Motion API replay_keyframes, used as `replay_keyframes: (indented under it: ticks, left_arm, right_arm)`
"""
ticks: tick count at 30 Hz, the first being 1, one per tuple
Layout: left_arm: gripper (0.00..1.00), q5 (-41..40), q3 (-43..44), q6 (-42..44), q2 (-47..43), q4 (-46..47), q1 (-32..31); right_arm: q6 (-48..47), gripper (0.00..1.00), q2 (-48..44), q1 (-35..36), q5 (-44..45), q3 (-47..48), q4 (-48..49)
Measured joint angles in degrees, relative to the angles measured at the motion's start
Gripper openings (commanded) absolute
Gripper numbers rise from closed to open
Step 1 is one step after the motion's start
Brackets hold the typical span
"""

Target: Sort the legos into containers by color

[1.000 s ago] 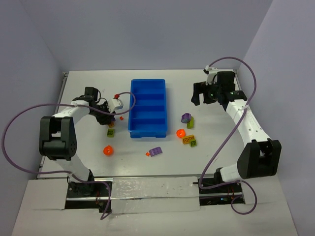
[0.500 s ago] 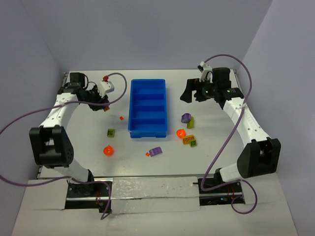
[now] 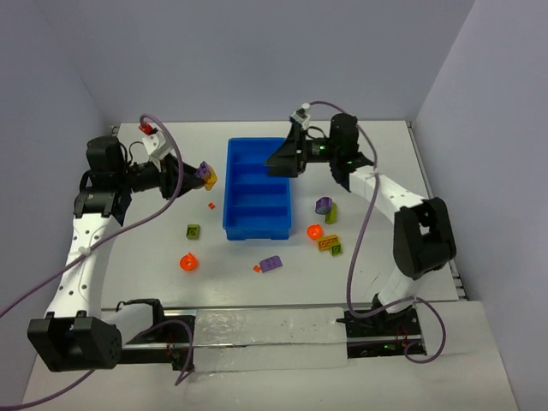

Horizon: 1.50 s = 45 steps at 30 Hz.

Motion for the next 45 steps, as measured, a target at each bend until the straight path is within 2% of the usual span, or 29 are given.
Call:
replay_keyframes:
  ticks: [2, 6, 12, 17, 29, 36, 43, 44, 45]
  left_arm:
    - [0.00, 0.07, -2.36, -3.06, -1.41, 1.81, 0.00]
    - [0.00, -0.10, -4.41, -4.33, -6.03, 3.54, -0.10]
    - [0.00, 0.52, -10.65, -6.66, -15.45, 10.78, -1.29]
    - [0.00, 0.56, -15.24, -9.43, -18.04, 16.13, -3.25]
    - [0.00, -1.58, -15.89, -12.08, -16.49, 20.76, -8.97]
    - [0.00, -2.98, -15.89, -12.45, -15.32, 21.98, -10.85]
    - [0.00, -3.54, -16.06, -13.57, -14.78, 23.59, -11.34]
    - [0.00, -3.54, -16.08, -13.78, -14.78, 23.87, -11.36]
    - [0.00, -3.52, -16.13, -13.94, -14.80, 24.16, -11.39]
  right_arm:
    - [11.75, 0.92, 3.28, 3.16, -2.34, -0.76, 12.31]
    - [27.18, 0.88, 7.65, 7.45, -4.80, -0.77, 27.02]
    - [37.77, 0.79, 8.72, 11.06, -5.80, -0.69, 37.72]
    - [43.12, 0.77, 10.67, 13.45, -6.68, 0.54, 43.39]
    - [48.31, 0.66, 14.76, 16.82, -7.75, 4.07, 46.98]
    - [49.63, 0.45, 15.74, 17.15, -7.79, 4.91, 47.81]
    - [51.57, 0.34, 15.80, 17.19, -8.02, 5.00, 50.81]
    - [52.15, 0.31, 15.84, 17.17, -8.00, 5.00, 51.40]
    - [52.64, 0.24, 15.87, 17.13, -8.04, 5.00, 52.05]
